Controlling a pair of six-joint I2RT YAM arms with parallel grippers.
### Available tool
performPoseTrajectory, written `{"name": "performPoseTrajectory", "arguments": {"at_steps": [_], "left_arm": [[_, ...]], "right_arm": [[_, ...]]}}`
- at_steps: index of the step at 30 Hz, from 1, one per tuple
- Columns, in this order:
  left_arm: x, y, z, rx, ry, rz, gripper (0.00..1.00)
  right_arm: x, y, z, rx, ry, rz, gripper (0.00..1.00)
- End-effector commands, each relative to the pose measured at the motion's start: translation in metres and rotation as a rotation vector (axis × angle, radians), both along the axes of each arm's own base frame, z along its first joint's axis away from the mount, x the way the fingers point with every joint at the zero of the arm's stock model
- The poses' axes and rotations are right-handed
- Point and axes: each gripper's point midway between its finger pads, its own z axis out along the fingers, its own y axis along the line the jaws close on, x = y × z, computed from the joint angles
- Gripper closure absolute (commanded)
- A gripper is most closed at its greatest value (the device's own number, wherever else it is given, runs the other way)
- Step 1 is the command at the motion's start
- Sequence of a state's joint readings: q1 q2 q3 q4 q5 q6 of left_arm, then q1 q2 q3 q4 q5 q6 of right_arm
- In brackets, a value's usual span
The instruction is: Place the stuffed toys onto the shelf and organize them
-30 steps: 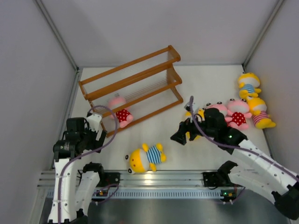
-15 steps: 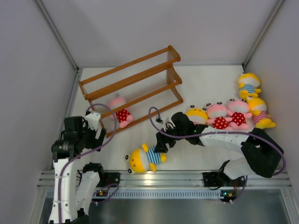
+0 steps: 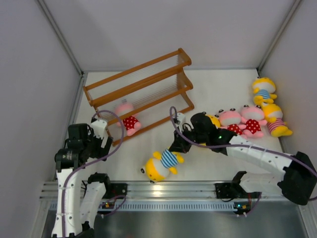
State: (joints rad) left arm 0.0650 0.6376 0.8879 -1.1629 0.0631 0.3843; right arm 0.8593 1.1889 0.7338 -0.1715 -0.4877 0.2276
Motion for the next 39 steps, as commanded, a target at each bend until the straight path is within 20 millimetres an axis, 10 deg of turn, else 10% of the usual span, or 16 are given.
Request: {"name": "performPoseTrajectory", "arguments": {"at_steps": [1, 14, 18, 28, 39], "left_arm": [[0.011, 0.0, 0.014, 0.0, -0.06, -0.006, 0.02], [0.011, 0.003, 0.017, 0.014, -0.069, 0.003, 0.02], [0.011, 0.005, 0.018, 0.022, -0.074, 0.011, 0.02], [0.01, 0.006, 0.018, 0.032, -0.072, 0.011, 0.02], [0.011, 0.005, 0.019, 0.02, -0.079, 0.014, 0.02]], "right_arm": [[0.025, -0.005, 0.089, 0.115, -0.129, -0.102, 1.0], [0.165, -0.07, 0.332, 0.682, -0.147, -0.551, 1.0], [0.205, -0.085, 0.372, 0.854, -0.095, -0.705, 1.0], [0.286, -0.112, 0.332, 1.065, 0.151, -1.109, 1.0], [0.316, -0.087, 0.292, 1.072, 0.344, -1.266, 1.0]]}}
